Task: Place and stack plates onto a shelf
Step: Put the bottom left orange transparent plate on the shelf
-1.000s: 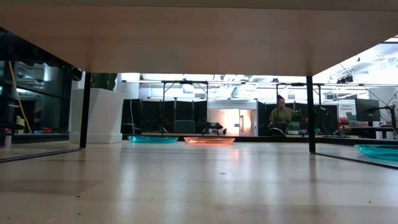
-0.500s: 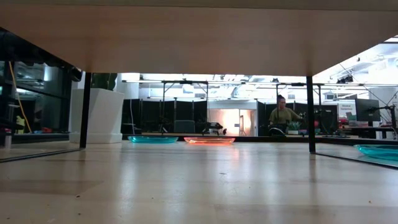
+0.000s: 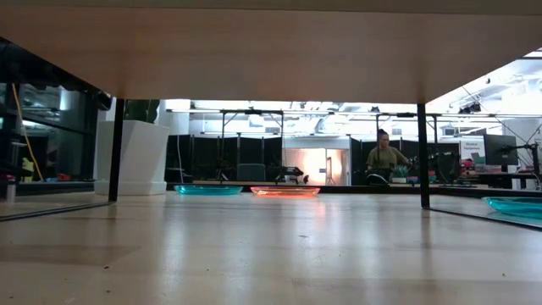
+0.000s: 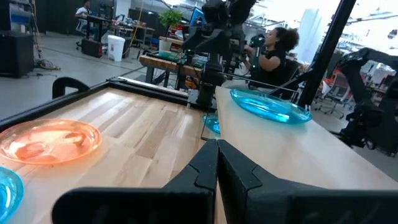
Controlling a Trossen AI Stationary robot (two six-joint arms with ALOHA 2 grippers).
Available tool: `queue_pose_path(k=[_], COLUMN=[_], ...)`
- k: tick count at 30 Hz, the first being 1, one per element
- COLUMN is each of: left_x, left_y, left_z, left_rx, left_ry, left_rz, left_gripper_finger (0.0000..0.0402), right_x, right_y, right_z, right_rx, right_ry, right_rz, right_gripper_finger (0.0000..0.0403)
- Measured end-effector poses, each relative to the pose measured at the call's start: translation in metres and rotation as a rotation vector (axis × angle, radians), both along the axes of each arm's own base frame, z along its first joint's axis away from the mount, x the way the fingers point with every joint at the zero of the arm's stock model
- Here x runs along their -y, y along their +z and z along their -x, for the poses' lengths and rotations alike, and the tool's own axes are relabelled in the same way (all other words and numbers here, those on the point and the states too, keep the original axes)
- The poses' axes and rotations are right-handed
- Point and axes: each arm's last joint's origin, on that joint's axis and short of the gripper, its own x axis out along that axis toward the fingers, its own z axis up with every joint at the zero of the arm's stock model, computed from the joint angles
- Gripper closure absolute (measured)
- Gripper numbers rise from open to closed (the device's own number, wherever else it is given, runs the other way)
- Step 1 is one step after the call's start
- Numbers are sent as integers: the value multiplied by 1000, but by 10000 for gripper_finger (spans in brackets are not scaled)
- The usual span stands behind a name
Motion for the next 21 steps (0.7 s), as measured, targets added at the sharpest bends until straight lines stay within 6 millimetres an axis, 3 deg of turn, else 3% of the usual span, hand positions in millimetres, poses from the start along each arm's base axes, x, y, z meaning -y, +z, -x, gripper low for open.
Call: queue_pose_path(k=[5, 17, 21], left_x=[0, -1, 2], left_y=[0, 2, 26], left_z=[0, 0, 6], left_rx=[-2, 22, 80], left_ry=[1, 23, -70], left_rz=[-27, 93, 86], left_gripper_finger=[401, 397, 366], right_x=[1, 0, 0], right_y=[-10, -9, -9], right_z=[10, 11, 11], right_rx=[177, 217, 219], right_ry=[13, 58, 56], right_rz=[5, -14, -18], right_gripper_finger=[214, 214, 214])
